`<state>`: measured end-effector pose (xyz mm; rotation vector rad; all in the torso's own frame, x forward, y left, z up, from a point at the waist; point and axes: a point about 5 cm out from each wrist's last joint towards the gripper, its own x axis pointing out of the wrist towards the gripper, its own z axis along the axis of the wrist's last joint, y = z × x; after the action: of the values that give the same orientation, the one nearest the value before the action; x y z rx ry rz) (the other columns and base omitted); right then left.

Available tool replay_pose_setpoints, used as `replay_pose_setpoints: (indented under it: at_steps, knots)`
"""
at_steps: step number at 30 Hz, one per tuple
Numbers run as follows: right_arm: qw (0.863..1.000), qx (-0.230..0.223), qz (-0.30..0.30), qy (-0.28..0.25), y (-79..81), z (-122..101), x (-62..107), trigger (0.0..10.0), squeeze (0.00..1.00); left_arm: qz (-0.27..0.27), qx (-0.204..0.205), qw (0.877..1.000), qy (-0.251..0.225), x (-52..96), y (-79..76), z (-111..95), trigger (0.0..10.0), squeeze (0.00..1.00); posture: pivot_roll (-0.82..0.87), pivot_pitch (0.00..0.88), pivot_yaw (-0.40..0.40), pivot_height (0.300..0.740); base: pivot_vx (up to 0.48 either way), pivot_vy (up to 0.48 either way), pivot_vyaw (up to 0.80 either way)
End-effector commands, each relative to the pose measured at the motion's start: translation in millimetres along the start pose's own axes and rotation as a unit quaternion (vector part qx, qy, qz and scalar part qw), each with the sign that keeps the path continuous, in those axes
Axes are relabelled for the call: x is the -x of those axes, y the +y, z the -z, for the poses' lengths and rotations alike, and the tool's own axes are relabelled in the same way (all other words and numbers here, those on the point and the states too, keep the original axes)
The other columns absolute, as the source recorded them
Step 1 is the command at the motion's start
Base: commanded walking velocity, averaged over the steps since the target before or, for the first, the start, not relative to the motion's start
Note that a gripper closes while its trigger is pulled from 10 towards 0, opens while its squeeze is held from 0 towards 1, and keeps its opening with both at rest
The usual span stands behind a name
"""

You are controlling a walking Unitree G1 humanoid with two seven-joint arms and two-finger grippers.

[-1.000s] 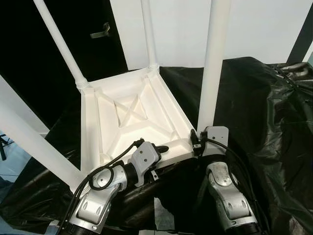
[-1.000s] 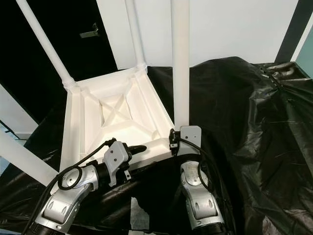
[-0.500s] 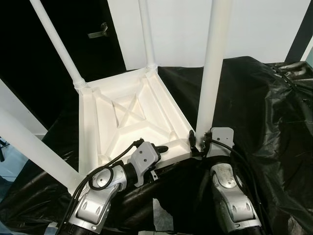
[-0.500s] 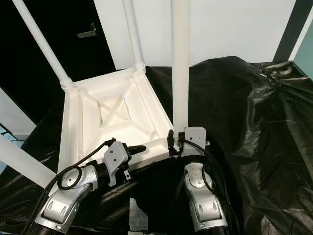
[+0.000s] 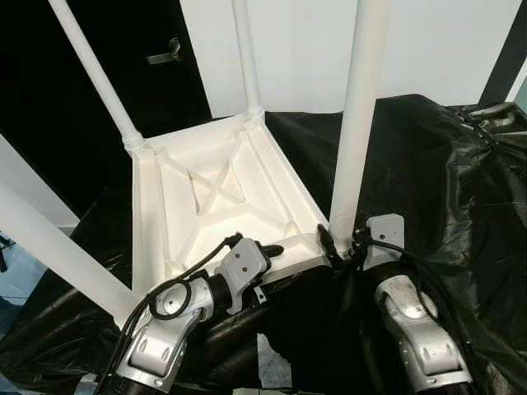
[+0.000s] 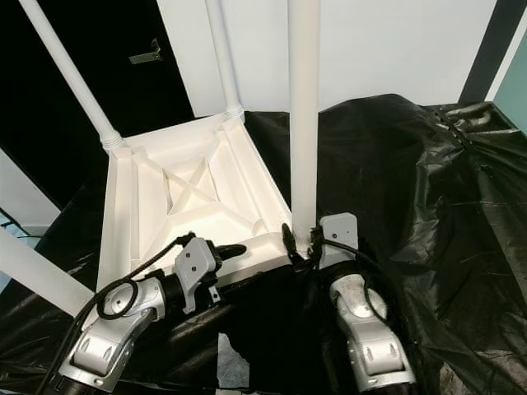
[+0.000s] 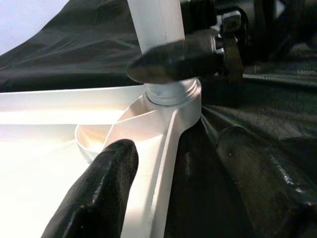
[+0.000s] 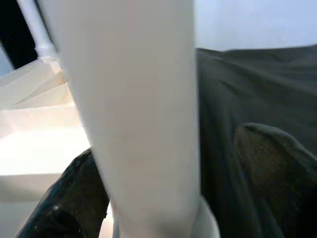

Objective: Building children table

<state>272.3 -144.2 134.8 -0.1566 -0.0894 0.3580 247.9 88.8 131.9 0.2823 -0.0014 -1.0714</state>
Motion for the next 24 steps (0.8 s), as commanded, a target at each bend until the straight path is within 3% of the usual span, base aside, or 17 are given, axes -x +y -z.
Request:
replay_pose_setpoints:
  at_steps: [1, 7, 13, 14, 15, 16, 24]
  knots:
    - [1.000, -0.005, -0.025, -0.004, 1.1, 0.2, -2.1, 10.0, 0.00, -0.009, 0.001, 1.000, 0.006, 2.0, 1.2, 2.2, 10.0, 0.00, 0.01, 0.000, 0.107, 0.740, 0.000, 0.000, 0.00]
    - [0.994, 0.031, -0.104, -0.002, -12.6, -3.8, -14.4, 10.0, 0.00, -0.010, -0.001, 1.000, 0.007, 2.8, 2.7, 1.5, 10.0, 0.00, 0.01, 0.000, 0.108, 0.740, 0.000, 0.000, 0.00]
    - [0.983, 0.043, -0.176, 0.000, -10.1, -4.3, -24.0, 10.0, 0.00, -0.006, -0.009, 1.000, 0.010, 2.9, 3.0, 0.9, 10.0, 0.00, 0.02, 0.000, 0.111, 0.740, 0.000, 0.000, 0.00]
    - [0.981, 0.044, -0.188, 0.002, -7.8, -4.0, -25.9, 4.0, 0.00, -0.006, -0.010, 1.000, 0.011, 3.2, 3.2, 1.0, 10.0, 0.00, 0.03, 0.000, 0.109, 0.740, 0.000, 0.000, 0.00]
    - [0.980, 0.044, -0.195, 0.003, -6.2, -3.8, -27.0, 4.0, 0.00, -0.006, -0.011, 1.000, 0.012, 3.4, 3.2, 1.0, 10.0, 0.00, 0.03, 0.000, 0.109, 0.740, 0.000, 0.000, 0.00]
    - [0.978, 0.045, -0.203, 0.007, -4.5, -2.5, -27.8, 0.0, 0.00, -0.007, -0.012, 1.000, 0.012, 3.9, 3.4, 0.9, 10.0, 0.00, 0.03, 0.000, 0.107, 0.740, 0.000, 0.000, 0.00]
    - [0.973, 0.040, -0.224, 0.027, -5.0, 9.0, -23.3, 0.0, 0.00, -0.010, -0.010, 1.000, 0.014, 6.7, 1.6, 1.5, 10.0, 0.00, 0.04, 0.000, 0.102, 0.740, 0.000, 0.000, 0.00]
